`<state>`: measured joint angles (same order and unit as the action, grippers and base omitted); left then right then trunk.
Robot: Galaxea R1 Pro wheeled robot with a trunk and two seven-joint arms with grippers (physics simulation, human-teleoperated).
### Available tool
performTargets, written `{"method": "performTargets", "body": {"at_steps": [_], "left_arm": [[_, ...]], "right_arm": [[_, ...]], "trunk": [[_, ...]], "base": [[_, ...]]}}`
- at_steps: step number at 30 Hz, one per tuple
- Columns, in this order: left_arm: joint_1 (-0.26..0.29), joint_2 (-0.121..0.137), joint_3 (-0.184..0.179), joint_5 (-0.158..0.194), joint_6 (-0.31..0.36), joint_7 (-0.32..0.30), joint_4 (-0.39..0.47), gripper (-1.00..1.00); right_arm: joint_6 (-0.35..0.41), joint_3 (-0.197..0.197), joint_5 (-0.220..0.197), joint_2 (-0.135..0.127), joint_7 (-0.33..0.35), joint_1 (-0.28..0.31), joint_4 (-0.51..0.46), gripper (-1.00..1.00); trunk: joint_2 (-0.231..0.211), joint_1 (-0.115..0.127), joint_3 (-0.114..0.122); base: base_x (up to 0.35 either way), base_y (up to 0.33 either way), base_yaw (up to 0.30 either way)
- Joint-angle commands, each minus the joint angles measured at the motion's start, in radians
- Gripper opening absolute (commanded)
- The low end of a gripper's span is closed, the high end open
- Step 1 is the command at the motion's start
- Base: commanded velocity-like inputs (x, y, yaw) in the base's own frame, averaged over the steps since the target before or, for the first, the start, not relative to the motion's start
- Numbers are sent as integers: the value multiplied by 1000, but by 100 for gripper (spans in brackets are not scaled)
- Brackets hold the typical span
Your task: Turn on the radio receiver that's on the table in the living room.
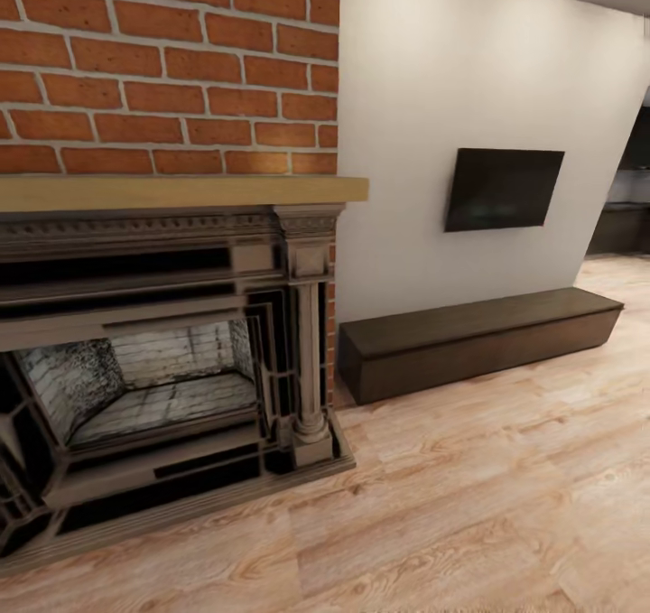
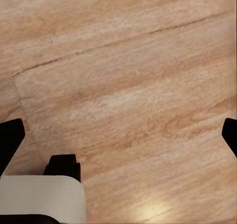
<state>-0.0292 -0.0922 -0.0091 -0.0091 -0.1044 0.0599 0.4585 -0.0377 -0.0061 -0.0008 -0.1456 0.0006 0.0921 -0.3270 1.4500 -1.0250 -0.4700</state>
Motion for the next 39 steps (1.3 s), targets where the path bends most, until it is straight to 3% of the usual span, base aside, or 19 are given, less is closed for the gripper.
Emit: {"method": "performTargets", "body": {"at_steps": [1, 39], "left_arm": [[0, 0, 0, 0, -2, 0, -1, 100], [0, 1, 0, 0, -8, 0, -3, 100]], "right_arm": [[-5, 0, 0, 0, -1, 0, 1, 100], [-13, 7, -2, 0, -2, 0, 7, 100]], "trunk": [[0, 0, 0], [0, 0, 0]], "base": [[0, 0, -277], [0, 0, -278]]}}
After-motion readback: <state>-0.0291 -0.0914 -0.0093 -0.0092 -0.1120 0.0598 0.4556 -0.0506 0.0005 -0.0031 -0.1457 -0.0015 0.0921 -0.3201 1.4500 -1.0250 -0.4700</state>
